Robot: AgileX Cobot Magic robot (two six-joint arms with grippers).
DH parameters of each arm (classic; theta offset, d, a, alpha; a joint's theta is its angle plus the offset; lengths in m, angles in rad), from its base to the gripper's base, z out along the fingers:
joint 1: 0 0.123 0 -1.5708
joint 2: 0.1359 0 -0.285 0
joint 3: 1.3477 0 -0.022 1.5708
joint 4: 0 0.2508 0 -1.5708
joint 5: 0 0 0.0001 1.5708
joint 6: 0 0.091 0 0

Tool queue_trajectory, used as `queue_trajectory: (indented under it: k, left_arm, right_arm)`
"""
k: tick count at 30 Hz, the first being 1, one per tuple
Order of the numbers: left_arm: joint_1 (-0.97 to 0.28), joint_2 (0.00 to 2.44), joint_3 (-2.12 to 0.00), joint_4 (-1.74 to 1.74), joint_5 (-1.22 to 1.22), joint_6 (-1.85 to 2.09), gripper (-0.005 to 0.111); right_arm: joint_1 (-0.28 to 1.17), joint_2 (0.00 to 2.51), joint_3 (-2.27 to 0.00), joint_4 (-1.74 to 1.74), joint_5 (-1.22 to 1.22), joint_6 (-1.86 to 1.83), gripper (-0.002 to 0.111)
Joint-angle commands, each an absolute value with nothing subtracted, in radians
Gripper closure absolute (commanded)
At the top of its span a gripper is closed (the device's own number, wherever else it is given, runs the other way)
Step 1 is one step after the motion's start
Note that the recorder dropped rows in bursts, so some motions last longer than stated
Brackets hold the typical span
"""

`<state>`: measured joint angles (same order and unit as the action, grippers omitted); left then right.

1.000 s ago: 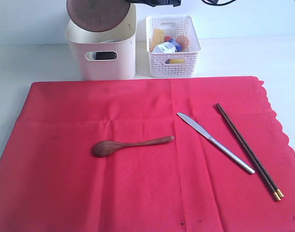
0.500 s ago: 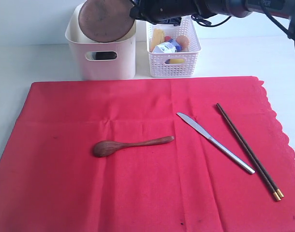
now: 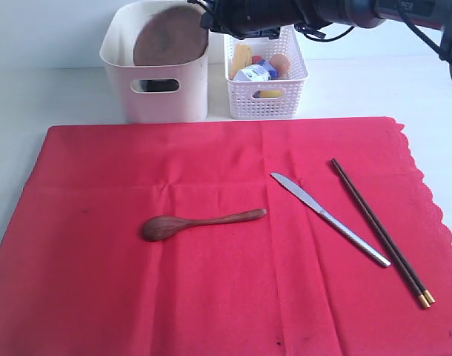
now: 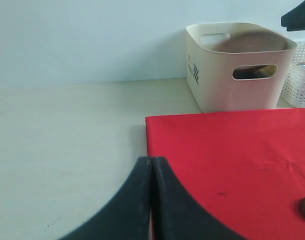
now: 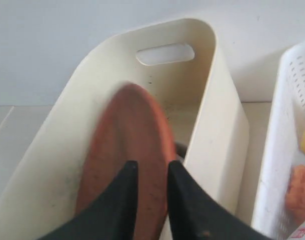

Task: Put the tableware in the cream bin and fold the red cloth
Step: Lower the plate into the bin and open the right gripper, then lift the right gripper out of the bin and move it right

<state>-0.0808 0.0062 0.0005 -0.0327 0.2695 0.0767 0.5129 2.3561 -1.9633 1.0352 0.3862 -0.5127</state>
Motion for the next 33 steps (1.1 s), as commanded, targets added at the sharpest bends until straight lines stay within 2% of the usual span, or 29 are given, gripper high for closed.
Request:
queue_trajectory:
  k: [1, 4, 11, 24, 33]
  left_arm:
    - [-0.080, 0.000, 0.000, -0.043, 0.267, 0.074, 0.106]
    - [-0.080, 0.000, 0.000, -0.043, 0.267, 0.074, 0.106]
    - [-0.080, 0.000, 0.000, -0.043, 0.267, 0.074, 0.106]
    - [-0.080, 0.000, 0.000, -0.043, 0.267, 0.074, 0.106]
    - [-0.080, 0.000, 0.000, -0.043, 0.267, 0.074, 0.106]
  right_arm:
    - [0.511, 2.353, -1.973, 0.977, 0.372, -0.516, 0.062]
    - [0.511, 2.349, -1.973, 0.907, 0.385, -0.516, 0.050]
    - [0.509, 2.262, -1.973, 0.760, 0.482, -0.513, 0.049]
    - [0.509, 2.137, -1.973, 0.556, 0.710, -0.513, 0.051]
    - [0.509, 2.141, -1.973, 0.539, 0.838, -0.513, 0.063]
